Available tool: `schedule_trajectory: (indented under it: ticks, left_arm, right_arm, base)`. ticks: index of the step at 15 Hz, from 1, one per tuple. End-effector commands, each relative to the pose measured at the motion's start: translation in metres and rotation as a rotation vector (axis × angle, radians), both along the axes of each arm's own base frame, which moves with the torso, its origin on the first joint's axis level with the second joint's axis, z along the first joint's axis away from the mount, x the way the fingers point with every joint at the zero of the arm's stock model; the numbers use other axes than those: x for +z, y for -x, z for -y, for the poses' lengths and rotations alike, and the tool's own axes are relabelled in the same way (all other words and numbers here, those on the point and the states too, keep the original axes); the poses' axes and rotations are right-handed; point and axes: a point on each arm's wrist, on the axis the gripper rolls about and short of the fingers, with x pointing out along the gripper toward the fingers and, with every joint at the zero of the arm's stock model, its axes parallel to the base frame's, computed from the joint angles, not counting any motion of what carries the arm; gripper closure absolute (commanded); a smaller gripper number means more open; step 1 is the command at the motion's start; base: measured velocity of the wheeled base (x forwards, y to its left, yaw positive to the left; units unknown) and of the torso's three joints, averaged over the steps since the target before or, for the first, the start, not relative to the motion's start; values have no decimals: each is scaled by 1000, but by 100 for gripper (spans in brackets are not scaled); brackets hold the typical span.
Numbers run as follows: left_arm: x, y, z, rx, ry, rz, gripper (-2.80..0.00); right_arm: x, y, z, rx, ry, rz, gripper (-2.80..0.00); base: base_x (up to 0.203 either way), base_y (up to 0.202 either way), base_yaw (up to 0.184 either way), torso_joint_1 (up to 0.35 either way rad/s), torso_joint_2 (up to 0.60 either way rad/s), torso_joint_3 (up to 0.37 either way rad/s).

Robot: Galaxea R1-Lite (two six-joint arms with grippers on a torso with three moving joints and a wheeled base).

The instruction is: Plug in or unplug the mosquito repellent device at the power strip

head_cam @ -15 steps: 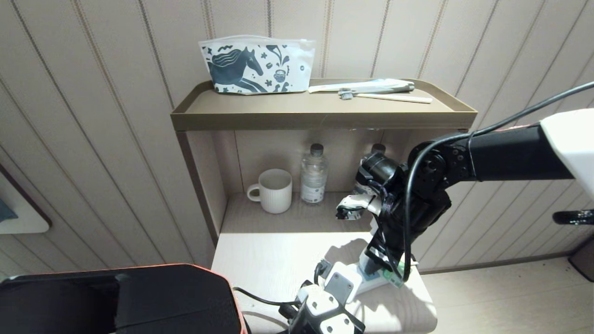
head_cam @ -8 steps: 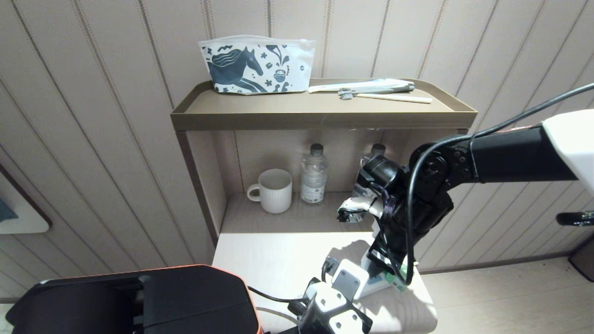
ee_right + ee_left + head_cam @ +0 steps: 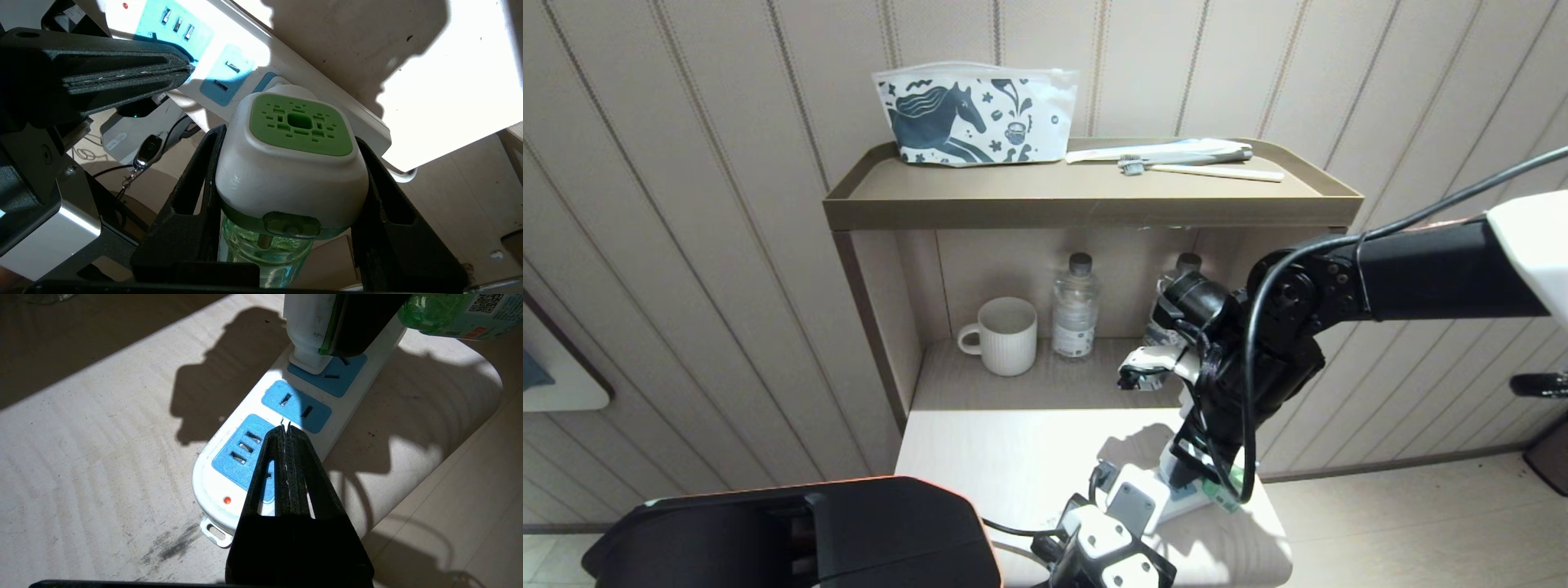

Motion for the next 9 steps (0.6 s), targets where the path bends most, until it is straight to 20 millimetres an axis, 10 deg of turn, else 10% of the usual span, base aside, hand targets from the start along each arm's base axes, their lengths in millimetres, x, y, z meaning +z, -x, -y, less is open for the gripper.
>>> schedule_trajectory:
  ticks: [1,9]
  left_arm:
    - [-8,0,0,5,-8,-4,0]
    - [-6,0,1,3,12,6,0]
  right_arm:
    - [8,5,3,2,-7,16,0]
    - [0,17,-11,53,36,-3,0]
  base:
    - [0,0,0,0,0,0]
    - [0,0,0,0,0,0]
